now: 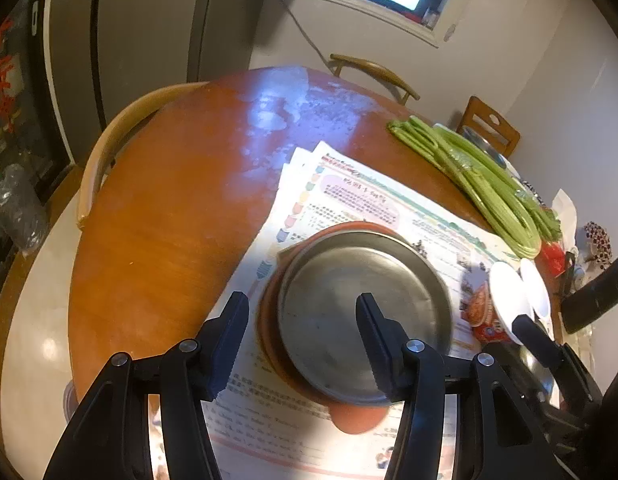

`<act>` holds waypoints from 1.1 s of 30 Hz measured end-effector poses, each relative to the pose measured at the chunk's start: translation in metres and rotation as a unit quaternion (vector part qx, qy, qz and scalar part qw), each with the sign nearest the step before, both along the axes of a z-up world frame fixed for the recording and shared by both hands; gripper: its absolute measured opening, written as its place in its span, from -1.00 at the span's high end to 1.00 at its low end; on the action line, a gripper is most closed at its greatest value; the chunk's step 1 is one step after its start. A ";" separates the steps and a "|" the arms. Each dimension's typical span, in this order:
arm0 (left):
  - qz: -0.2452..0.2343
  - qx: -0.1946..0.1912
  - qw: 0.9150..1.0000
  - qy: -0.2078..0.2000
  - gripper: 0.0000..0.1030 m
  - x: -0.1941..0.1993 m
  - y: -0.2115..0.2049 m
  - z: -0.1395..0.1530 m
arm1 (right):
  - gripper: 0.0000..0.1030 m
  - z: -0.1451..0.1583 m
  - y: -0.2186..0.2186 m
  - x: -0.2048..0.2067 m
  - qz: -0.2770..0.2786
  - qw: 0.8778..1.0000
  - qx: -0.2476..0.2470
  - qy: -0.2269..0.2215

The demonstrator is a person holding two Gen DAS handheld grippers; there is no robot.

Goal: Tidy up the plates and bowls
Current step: 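Move the left tool to the steel bowl and grasp its rim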

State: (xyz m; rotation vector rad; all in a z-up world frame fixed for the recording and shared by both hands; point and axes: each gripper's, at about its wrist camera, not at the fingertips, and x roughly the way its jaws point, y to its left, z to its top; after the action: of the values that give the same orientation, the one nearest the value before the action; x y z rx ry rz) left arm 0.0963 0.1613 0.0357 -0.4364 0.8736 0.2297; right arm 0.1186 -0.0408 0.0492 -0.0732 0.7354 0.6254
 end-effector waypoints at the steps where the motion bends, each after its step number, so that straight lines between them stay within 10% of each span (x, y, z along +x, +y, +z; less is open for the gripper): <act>1: -0.001 0.001 1.000 -0.002 -0.12 -0.001 -0.002 0.002 | -0.29 0.003 -0.003 -0.001 -0.002 1.000 0.002 -0.002; 20: -0.063 0.023 0.996 -0.056 -0.13 -0.021 -0.080 0.059 | -0.30 0.067 -0.102 -0.030 -0.064 0.994 0.059 -0.071; 33: -0.127 0.019 0.990 -0.058 -0.14 0.001 -0.161 0.052 | -0.30 0.053 -0.195 -0.023 -0.141 0.986 0.055 -0.064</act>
State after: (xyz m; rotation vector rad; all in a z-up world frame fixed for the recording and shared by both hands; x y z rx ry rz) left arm 0.0976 -0.0001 0.0880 -0.2965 0.8000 -0.0147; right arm 0.0952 -0.2355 0.1018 0.0903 0.5718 0.3853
